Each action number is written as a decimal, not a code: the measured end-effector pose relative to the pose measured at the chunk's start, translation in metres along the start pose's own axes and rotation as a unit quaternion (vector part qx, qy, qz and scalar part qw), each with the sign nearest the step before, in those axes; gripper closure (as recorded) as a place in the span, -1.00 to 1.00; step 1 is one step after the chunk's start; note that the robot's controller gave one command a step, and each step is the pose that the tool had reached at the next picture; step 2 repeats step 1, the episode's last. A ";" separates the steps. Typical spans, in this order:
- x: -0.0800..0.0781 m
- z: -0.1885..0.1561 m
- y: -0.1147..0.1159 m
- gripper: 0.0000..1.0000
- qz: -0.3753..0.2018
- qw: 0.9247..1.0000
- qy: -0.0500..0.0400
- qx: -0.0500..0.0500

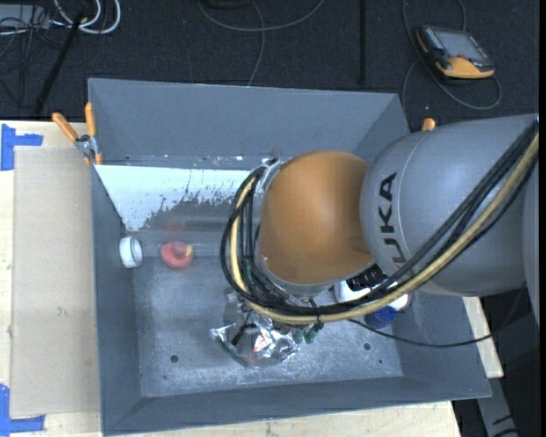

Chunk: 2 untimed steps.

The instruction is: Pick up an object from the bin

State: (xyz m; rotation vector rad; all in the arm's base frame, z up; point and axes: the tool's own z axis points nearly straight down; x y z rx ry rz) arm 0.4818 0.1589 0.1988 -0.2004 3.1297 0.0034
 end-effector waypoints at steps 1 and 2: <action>-0.004 -0.083 -0.015 1.00 -0.010 1.000 -0.002 0.001; -0.004 -0.083 -0.015 1.00 -0.010 1.000 -0.002 0.001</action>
Offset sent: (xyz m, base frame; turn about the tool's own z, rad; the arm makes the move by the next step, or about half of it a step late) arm 0.0037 -0.0146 0.0787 -0.0208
